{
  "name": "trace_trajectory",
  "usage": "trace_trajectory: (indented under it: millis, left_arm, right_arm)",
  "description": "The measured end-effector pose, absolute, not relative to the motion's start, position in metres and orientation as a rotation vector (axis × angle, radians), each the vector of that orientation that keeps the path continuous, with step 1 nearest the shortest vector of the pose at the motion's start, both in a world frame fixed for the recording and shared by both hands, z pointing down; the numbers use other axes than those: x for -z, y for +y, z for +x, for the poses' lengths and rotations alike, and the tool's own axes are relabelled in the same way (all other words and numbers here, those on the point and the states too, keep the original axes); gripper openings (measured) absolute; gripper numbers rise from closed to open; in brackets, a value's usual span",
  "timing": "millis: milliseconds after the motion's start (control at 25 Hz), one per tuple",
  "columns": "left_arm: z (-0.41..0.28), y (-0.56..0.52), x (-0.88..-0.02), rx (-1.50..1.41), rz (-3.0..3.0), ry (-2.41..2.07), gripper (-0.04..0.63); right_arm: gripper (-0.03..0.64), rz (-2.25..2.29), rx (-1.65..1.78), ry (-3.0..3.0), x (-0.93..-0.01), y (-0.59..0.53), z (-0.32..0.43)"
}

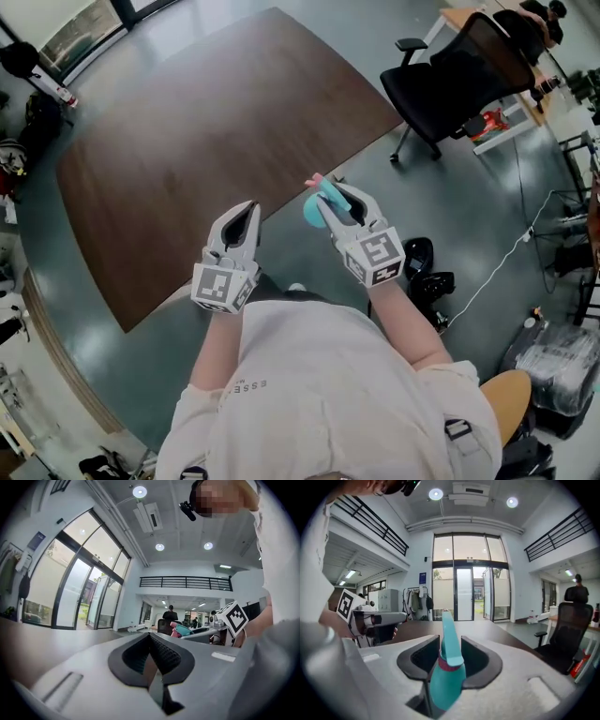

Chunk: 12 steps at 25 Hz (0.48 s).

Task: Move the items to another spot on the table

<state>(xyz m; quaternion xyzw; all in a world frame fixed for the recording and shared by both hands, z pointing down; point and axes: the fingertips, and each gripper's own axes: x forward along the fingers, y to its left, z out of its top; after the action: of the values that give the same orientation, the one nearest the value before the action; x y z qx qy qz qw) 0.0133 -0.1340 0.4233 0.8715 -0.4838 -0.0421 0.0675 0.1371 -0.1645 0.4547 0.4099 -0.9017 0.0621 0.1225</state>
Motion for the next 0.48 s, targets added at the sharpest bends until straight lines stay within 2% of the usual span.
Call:
trace_trajectory:
  millis: [480]
  left_arm:
    - [0.149,-0.195,-0.443,0.057,2.731,-1.089,0.009]
  right_arm:
    - [0.132,1.542,-0.319,-2.457,-0.484,-0.177,0.283]
